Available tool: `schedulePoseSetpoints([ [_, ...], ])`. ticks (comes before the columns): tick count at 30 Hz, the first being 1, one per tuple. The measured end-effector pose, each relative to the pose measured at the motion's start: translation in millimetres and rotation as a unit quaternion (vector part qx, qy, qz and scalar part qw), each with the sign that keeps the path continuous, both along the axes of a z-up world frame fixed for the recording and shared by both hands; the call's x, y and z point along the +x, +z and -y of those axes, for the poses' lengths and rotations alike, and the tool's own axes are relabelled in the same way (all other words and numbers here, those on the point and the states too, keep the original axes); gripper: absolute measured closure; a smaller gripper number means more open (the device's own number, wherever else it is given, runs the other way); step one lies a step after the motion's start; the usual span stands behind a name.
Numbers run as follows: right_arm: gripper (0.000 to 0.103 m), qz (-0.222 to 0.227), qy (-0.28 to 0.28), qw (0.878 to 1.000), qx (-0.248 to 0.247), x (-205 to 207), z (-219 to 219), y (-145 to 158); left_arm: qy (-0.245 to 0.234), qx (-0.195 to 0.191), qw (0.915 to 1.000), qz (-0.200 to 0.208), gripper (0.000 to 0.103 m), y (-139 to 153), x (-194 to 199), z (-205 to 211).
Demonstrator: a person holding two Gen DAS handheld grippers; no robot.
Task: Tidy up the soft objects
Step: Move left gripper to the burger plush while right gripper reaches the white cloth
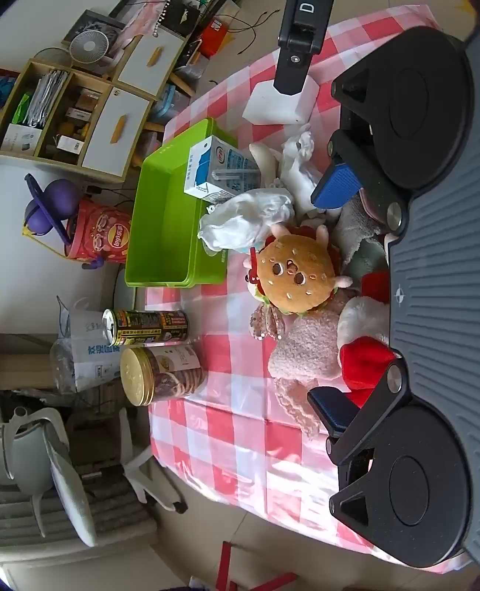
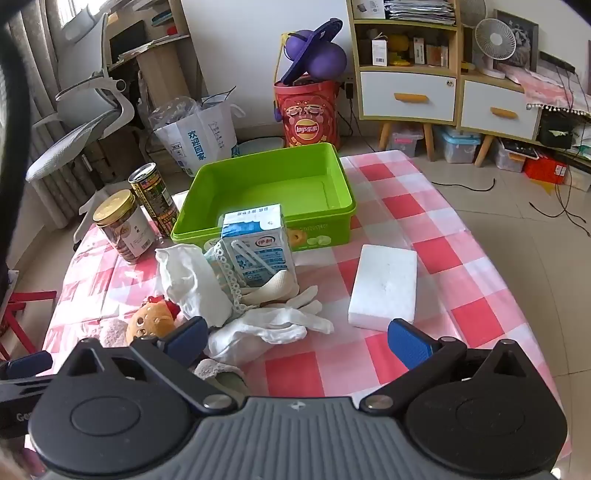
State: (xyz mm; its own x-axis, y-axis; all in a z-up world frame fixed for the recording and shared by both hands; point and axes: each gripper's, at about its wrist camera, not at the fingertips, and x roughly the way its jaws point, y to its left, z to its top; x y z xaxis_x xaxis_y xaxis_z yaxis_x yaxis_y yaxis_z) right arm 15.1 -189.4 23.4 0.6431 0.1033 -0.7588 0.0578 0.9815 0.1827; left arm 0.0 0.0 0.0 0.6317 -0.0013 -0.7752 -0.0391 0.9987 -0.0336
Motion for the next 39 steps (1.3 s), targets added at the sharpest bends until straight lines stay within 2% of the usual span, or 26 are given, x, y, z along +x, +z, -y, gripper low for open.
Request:
schedulePoseSetpoints([
  [9, 0.021, -0.005, 0.001, 1.000, 0.007, 0.7, 0.7, -1.6, -0.003, 0.011, 0.9999, 0.001, 0.005, 0.1, 1.4, 1.5],
  [39, 0.021, -0.012, 0.011, 1.000, 0.017, 4.4, -7.1, -1.9, 0.008, 0.001, 0.9999, 0.012, 0.005, -0.7, 0.7, -11.1],
])
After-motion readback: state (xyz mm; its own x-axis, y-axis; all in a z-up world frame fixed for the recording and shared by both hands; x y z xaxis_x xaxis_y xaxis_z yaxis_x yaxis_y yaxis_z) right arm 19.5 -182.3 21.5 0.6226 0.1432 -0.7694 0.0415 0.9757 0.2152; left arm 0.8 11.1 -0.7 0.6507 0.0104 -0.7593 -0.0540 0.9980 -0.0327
